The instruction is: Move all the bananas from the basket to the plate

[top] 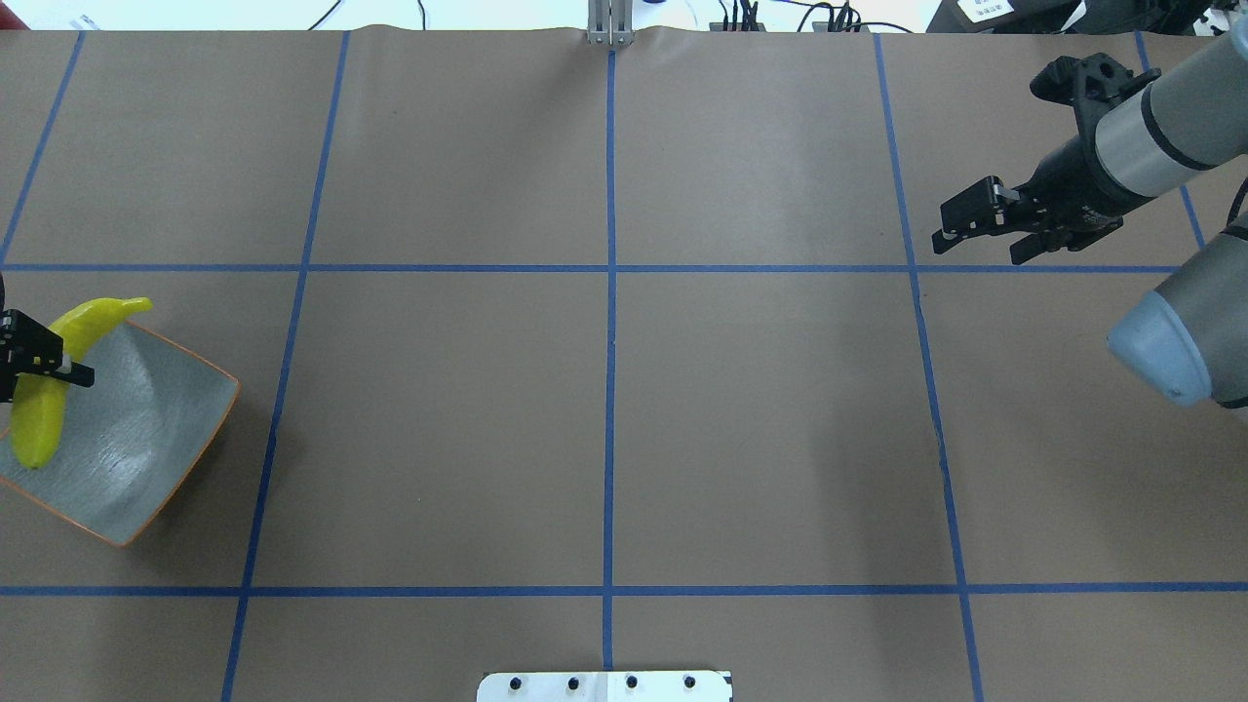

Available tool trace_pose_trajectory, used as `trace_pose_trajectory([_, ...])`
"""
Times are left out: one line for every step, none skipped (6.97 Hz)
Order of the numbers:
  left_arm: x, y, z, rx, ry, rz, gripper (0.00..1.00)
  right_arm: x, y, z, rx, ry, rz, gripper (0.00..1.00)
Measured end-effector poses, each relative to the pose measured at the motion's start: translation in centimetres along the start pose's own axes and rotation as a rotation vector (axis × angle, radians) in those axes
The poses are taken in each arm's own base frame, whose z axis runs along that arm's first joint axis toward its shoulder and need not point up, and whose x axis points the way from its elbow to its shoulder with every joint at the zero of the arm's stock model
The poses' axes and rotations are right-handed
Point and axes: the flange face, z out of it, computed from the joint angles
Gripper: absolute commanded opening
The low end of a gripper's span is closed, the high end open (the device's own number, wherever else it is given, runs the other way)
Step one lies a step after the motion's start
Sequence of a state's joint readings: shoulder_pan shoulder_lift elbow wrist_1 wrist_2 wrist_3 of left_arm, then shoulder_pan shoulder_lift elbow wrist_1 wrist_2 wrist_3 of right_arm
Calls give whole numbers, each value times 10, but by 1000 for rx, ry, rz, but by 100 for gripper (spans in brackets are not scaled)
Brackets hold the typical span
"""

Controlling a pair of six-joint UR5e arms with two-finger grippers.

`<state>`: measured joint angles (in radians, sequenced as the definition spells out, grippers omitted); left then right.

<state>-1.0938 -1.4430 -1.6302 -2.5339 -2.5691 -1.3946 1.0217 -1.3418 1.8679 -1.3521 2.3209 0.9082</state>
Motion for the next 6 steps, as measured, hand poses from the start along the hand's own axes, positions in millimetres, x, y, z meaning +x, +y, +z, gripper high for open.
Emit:
trace_pose_trajectory([-1,-1,5,2,-8,-24,0,1,0,0,0,0,0,99])
trace_pose_trajectory([-1,1,18,-10,-26,-27,0,1,0,1,-2,1,1,99])
trace_pose_trajectory([-1,7,35,-23,-47,-19,0,2,0,1,-4,1,2,99])
trace_pose_trajectory([-2,11,47,-33,-63,-12,10,2,0,2,-5,0,2,99])
trace_pose_trajectory([-2,13,52,-38,-69,-8,99,1,-1,1,-5,-3,1,99])
trace_pose_trajectory([-3,14,53,-40,-71,-6,100,0,0,-1,-5,-7,-1,99])
